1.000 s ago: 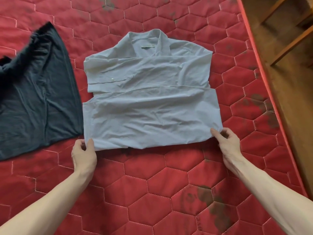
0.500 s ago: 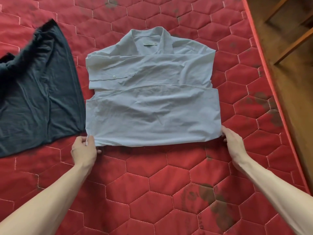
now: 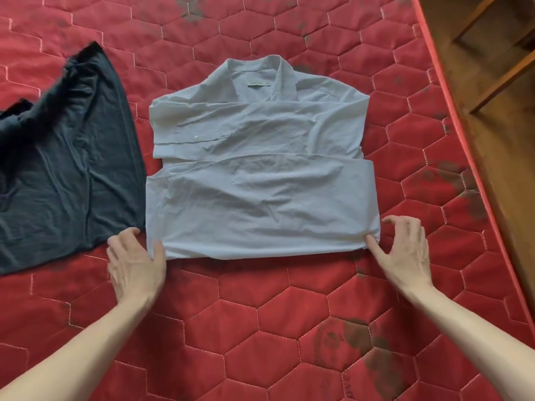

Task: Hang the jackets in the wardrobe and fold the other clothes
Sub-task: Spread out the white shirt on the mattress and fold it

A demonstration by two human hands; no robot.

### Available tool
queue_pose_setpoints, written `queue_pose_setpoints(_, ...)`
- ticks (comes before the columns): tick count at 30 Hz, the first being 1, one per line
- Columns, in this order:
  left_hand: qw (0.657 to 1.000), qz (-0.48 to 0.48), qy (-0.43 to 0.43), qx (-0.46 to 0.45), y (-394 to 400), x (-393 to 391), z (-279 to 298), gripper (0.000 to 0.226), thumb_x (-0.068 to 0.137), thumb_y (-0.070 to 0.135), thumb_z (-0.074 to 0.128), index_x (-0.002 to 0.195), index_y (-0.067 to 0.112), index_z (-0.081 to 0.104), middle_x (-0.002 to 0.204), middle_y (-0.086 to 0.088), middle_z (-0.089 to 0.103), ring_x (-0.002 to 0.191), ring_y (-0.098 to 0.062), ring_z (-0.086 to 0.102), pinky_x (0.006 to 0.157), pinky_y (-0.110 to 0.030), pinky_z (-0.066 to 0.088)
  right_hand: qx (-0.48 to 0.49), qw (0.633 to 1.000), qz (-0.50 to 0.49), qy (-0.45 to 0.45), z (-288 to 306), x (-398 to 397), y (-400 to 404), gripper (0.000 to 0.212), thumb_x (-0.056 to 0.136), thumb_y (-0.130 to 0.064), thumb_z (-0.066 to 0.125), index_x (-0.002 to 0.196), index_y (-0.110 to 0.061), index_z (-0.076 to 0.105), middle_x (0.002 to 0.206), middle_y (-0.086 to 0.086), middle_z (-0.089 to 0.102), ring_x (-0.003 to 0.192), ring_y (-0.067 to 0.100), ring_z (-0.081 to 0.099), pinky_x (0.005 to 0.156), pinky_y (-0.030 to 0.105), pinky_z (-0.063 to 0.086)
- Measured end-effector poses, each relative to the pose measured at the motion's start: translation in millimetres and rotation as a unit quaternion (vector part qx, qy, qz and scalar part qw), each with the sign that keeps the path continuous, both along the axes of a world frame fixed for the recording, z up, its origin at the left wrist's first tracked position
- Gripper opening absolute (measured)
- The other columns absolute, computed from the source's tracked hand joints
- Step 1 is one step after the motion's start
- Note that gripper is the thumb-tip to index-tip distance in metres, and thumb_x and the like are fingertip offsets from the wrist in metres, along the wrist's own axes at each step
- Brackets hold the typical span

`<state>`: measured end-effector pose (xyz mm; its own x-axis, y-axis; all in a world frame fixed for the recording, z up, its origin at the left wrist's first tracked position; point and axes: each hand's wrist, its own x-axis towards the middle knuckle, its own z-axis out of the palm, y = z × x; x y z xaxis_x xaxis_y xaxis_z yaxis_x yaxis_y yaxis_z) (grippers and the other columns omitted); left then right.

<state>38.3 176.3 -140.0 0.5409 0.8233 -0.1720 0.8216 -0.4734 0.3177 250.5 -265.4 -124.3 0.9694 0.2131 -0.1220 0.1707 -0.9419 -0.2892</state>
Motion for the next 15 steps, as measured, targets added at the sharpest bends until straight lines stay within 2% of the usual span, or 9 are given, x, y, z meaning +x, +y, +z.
queue_pose_setpoints(2, 0.982, -0.169, 0.002, 0.081, -1, -5, 8, 0.057, 0.086, 0.034, 0.062, 0.135, 0.007, 0.048, 0.131, -0.02, 0.048, 0.118, -0.044, 0.047, 0.095, -0.057, 0.04, -0.032, 0.987, 0.134, -0.082, -1, -5, -3, 0.051, 0.089, -0.039, 0.07, 0.133, -0.015, 0.059, 0.136, 0.009, 0.053, 0.121, 0.033, 0.053, 0.099, 0.049, 0.043)
queue_pose_setpoints(4, 0.936, -0.34, 0.039, 0.085, -1, -11, 11, 0.074, 0.071, 0.033, 0.06, 0.139, 0.005, 0.048, 0.139, -0.019, 0.051, 0.124, -0.042, 0.051, 0.101, -0.054, 0.041, -0.097, 0.946, 0.296, -0.095, -4, -9, -4, 0.06, 0.091, -0.038, 0.06, 0.143, -0.009, 0.059, 0.149, 0.012, 0.054, 0.133, 0.034, 0.056, 0.113, 0.048, 0.04)
queue_pose_setpoints(6, 0.887, -0.442, 0.107, 0.085, 0, -12, 10, 0.09, 0.056, 0.018, 0.075, 0.141, 0.002, 0.051, 0.144, -0.024, 0.054, 0.129, -0.045, 0.057, 0.106, -0.056, 0.046, -0.156, 0.913, 0.365, -0.096, -7, -13, 2, 0.06, 0.094, -0.028, 0.053, 0.147, -0.002, 0.056, 0.155, 0.017, 0.052, 0.138, 0.033, 0.056, 0.119, 0.048, 0.038)
queue_pose_setpoints(8, 0.867, -0.461, 0.17, 0.078, -6, -6, 12, 0.091, 0.051, -0.001, 0.08, 0.139, -0.004, 0.059, 0.145, -0.029, 0.055, 0.131, -0.047, 0.058, 0.103, -0.06, 0.052, -0.187, 0.909, 0.355, -0.111, -9, -17, 11, 0.057, 0.093, -0.016, 0.047, 0.147, 0.002, 0.054, 0.155, 0.021, 0.051, 0.139, 0.033, 0.056, 0.118, 0.048, 0.04)
queue_pose_setpoints(11, 0.874, -0.452, 0.142, 0.111, -14, 4, 13, 0.065, 0.077, -0.011, 0.048, 0.14, -0.007, 0.059, 0.147, -0.032, 0.053, 0.132, -0.05, 0.057, 0.099, -0.062, 0.054, -0.198, 0.901, 0.363, -0.131, -8, -19, 24, 0.059, 0.093, -0.002, 0.034, 0.15, 0.003, 0.05, 0.158, 0.02, 0.047, 0.144, 0.032, 0.051, 0.116, 0.049, 0.045)
queue_pose_setpoints(13, 0.89, -0.428, 0.121, 0.103, -16, 9, 14, 0.069, 0.081, -0.017, 0.043, 0.149, -0.005, 0.05, 0.155, -0.03, 0.044, 0.141, -0.047, 0.048, 0.107, -0.059, 0.05, -0.185, 0.892, 0.391, -0.133, -8, -14, 33, 0.061, 0.093, 0.001, 0.03, 0.152, 0.0, 0.048, 0.159, 0.018, 0.046, 0.145, 0.031, 0.049, 0.112, 0.048, 0.049)
queue_pose_setpoints(15, 0.903, -0.401, 0.131, 0.079, -14, 13, 14, 0.078, 0.086, -0.02, 0.046, 0.16, 0.0, 0.029, 0.167, -0.025, 0.024, 0.155, -0.039, 0.029, 0.123, -0.052, 0.035, -0.168, 0.896, 0.39, -0.131, -8, -6, 45, 0.061, 0.091, 0.002, 0.032, 0.148, 0.001, 0.053, 0.154, 0.02, 0.052, 0.139, 0.035, 0.055, 0.108, 0.048, 0.053)
